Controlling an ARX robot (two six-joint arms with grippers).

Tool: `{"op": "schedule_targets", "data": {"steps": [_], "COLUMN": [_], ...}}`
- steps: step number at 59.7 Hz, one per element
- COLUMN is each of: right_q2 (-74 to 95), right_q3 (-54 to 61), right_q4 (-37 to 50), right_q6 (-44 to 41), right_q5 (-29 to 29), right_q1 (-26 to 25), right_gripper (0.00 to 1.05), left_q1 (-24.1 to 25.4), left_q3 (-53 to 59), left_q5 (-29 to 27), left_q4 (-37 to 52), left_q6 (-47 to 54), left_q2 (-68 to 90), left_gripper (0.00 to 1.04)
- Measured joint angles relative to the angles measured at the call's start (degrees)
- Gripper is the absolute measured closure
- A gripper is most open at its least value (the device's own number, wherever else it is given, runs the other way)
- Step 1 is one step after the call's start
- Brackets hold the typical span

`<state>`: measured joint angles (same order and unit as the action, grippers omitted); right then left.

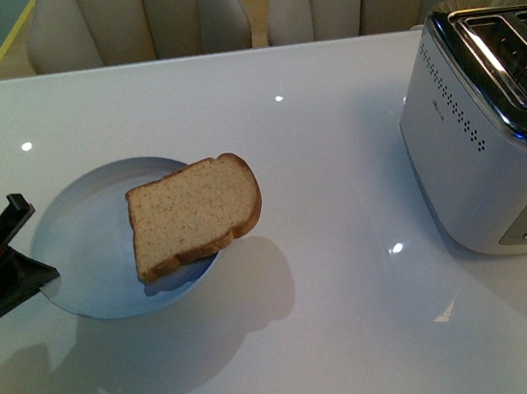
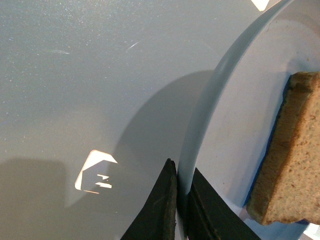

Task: Left arm holds plate, right arm toasts bread

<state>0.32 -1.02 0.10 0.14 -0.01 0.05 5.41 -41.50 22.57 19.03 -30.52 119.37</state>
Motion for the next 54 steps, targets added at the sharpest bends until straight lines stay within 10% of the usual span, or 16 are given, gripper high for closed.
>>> {"op": "schedule_targets", "data": {"steps": [54], "right_q2": [0.0], "right_q3": [0.0], "right_q4": [0.0], "right_q6": [0.0], "right_q5": [0.0], "right_q1": [0.0], "right_gripper": [0.09], "left_q1": [-25.1], "left_q3": [-2.3], "left_q5": [-8.0], "left_q4": [-15.7], "left_q6": [-16.9], "left_q2": [-31.2], "left_gripper": [1.02]}}
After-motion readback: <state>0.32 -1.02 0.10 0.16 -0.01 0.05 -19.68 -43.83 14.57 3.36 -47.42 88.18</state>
